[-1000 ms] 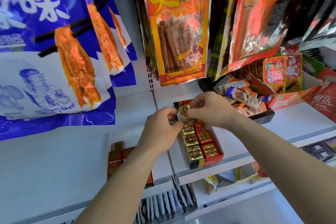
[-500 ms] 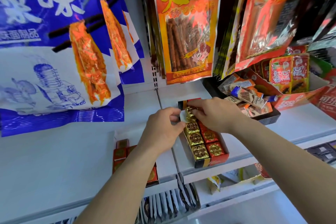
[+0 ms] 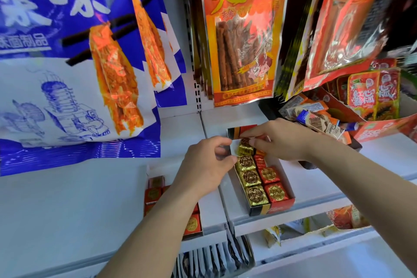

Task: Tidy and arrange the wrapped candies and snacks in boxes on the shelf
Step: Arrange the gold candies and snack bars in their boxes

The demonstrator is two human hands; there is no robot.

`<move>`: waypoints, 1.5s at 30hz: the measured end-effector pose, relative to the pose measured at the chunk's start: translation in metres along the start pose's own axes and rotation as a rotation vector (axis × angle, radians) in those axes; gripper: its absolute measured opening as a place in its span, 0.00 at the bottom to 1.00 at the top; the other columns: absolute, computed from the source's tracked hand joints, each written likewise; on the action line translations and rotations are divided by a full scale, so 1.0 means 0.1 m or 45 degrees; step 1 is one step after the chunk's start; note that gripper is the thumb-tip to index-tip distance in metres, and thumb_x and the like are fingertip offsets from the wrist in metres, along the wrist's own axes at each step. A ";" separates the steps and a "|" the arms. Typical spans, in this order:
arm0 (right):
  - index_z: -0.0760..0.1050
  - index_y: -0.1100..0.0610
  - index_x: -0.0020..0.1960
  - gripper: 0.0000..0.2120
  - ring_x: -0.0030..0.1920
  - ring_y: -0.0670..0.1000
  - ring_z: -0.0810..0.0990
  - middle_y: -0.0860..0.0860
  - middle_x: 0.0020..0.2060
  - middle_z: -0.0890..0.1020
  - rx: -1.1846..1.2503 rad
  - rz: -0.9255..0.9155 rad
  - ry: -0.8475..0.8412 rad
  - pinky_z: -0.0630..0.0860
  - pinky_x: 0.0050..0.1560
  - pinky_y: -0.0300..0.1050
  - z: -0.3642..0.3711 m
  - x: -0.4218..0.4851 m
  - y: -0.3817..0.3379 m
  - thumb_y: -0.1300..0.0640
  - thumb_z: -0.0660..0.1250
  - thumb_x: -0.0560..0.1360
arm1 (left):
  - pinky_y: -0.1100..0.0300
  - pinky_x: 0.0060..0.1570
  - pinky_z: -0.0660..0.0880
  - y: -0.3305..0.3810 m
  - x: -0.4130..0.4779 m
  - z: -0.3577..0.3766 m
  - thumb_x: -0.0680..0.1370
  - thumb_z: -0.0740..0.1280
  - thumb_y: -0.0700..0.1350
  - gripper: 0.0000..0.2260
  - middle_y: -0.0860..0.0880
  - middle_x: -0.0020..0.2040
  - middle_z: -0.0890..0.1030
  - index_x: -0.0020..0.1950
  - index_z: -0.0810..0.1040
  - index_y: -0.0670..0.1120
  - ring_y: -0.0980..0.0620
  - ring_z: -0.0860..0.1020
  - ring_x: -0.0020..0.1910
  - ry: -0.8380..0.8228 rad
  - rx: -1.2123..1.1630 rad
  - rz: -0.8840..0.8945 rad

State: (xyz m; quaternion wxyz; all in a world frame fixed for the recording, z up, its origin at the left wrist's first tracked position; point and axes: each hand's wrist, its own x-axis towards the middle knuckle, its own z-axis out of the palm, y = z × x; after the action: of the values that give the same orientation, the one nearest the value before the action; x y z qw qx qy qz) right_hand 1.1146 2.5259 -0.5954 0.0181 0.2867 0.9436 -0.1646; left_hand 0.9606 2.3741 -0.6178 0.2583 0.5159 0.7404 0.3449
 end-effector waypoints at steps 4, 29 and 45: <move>0.71 0.39 0.70 0.17 0.34 0.35 0.73 0.41 0.33 0.81 -0.096 0.007 0.024 0.70 0.38 0.41 0.06 0.01 -0.01 0.49 0.56 0.83 | 0.71 0.46 0.71 -0.01 0.01 0.00 0.78 0.70 0.51 0.19 0.55 0.58 0.82 0.68 0.76 0.55 0.61 0.79 0.50 0.001 0.014 -0.006; 0.75 0.48 0.67 0.20 0.49 0.37 0.78 0.40 0.53 0.83 0.386 0.113 0.296 0.68 0.45 0.27 -0.11 -0.28 0.15 0.65 0.57 0.80 | 0.60 0.52 0.67 0.30 0.19 0.01 0.79 0.66 0.52 0.10 0.60 0.58 0.78 0.61 0.78 0.57 0.56 0.70 0.60 0.172 0.360 0.165; 0.79 0.48 0.59 0.10 0.33 0.41 0.77 0.46 0.45 0.83 0.878 0.223 0.567 0.72 0.36 0.36 0.18 -0.74 0.27 0.58 0.64 0.80 | 0.55 0.45 0.79 0.64 0.37 0.30 0.71 0.75 0.53 0.11 0.58 0.46 0.83 0.52 0.83 0.56 0.55 0.80 0.47 0.169 0.416 -0.155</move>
State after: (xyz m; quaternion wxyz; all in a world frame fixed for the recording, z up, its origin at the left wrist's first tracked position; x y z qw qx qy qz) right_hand 1.1903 2.5012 -0.6111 -0.2693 0.3835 0.7862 -0.4027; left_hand 1.0079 2.4310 -0.5878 0.1422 0.4815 0.8317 0.2371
